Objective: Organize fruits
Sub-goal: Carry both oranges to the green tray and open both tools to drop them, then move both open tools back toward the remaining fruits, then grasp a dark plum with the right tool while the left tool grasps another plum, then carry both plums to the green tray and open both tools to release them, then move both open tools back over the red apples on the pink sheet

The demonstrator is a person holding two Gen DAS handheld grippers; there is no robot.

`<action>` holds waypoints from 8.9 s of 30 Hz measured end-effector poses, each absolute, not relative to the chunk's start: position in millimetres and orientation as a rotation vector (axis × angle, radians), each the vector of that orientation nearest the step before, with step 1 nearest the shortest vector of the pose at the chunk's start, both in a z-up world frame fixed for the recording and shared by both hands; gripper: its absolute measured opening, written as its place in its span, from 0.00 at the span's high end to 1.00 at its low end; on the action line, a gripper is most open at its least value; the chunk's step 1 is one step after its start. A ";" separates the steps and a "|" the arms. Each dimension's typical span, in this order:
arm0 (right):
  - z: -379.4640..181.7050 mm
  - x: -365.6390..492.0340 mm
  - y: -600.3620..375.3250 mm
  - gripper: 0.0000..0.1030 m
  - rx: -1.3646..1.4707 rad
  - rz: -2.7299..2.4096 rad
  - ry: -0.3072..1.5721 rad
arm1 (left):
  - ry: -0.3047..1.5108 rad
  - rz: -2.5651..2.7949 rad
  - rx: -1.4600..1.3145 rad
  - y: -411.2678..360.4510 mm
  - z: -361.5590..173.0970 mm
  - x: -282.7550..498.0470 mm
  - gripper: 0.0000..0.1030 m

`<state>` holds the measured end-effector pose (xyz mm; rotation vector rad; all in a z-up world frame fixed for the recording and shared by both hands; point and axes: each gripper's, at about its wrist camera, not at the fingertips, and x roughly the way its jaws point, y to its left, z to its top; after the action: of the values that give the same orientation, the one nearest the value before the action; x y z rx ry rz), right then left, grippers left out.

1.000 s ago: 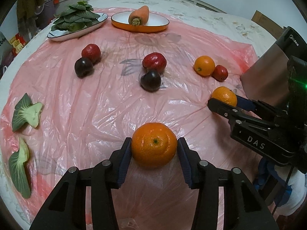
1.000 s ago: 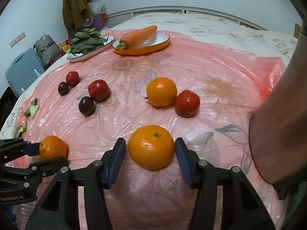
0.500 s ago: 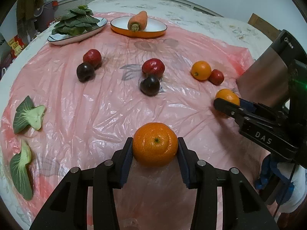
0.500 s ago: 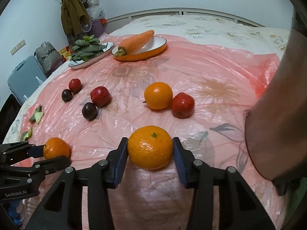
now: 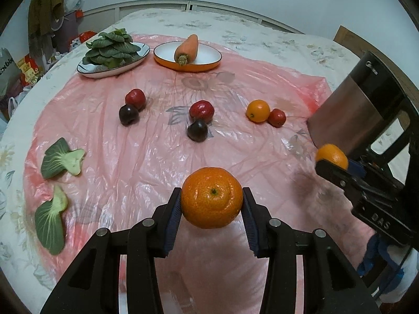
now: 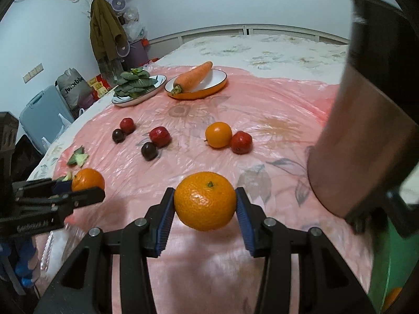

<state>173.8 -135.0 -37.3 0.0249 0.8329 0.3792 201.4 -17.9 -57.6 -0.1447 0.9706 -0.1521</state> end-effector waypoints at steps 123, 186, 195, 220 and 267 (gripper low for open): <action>16.8 75.5 -133.8 0.32 0.053 0.291 0.785 | 0.874 -0.113 0.048 11.2 2.9 162.4 0.39; -45.8 174.9 -61.3 1.00 0.203 0.405 0.914 | 0.999 -0.156 -0.082 85.6 -66.7 267.5 0.77; -28.0 96.5 -121.6 1.00 0.179 0.330 0.901 | 0.956 -0.206 -0.077 61.2 -32.2 205.6 0.77; 0.7 -15.8 -388.9 1.00 0.323 -0.149 0.744 | 0.969 -0.653 0.090 -228.4 -1.8 148.9 0.77; 5.4 -11.3 -498.0 0.47 0.292 -0.334 0.727 | 0.903 -0.775 0.342 -392.1 5.1 122.0 0.50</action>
<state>-11.3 -498.0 5.4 0.2922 0.7275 -0.3344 122.0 -392.1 5.1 0.3423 0.9033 -0.7746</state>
